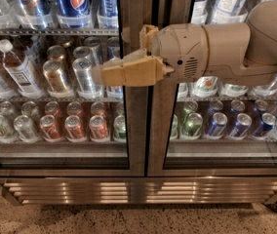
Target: Open left fridge door
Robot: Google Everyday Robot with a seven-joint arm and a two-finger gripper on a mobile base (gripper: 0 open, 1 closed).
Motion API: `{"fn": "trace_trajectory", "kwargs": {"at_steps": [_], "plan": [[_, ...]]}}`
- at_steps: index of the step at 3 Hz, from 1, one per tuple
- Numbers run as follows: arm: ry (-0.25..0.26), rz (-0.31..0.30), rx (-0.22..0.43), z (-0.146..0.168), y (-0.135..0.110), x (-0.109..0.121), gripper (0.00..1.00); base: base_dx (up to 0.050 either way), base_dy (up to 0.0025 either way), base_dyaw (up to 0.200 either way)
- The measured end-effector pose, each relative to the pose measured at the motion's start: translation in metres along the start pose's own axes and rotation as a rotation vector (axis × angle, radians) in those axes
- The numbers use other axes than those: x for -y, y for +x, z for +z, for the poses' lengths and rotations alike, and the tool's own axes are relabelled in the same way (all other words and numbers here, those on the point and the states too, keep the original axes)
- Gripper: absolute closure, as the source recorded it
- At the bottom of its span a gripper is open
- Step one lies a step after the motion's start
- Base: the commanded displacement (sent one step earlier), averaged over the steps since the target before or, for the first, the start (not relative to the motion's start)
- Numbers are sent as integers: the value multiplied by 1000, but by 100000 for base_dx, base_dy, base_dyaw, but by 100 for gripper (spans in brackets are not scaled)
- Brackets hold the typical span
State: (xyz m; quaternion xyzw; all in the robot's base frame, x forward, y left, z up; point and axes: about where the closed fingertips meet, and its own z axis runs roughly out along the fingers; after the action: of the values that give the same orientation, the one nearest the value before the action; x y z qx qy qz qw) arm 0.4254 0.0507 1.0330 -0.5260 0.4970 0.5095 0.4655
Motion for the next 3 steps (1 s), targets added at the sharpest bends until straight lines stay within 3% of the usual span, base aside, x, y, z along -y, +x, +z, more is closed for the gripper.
{"fn": "trace_trajectory", "kwargs": {"at_steps": [2,3], "plan": [[0,0,0,0,0,0,89,0,0,0],[0,0,0,0,0,0,100,0,0,0]]}}
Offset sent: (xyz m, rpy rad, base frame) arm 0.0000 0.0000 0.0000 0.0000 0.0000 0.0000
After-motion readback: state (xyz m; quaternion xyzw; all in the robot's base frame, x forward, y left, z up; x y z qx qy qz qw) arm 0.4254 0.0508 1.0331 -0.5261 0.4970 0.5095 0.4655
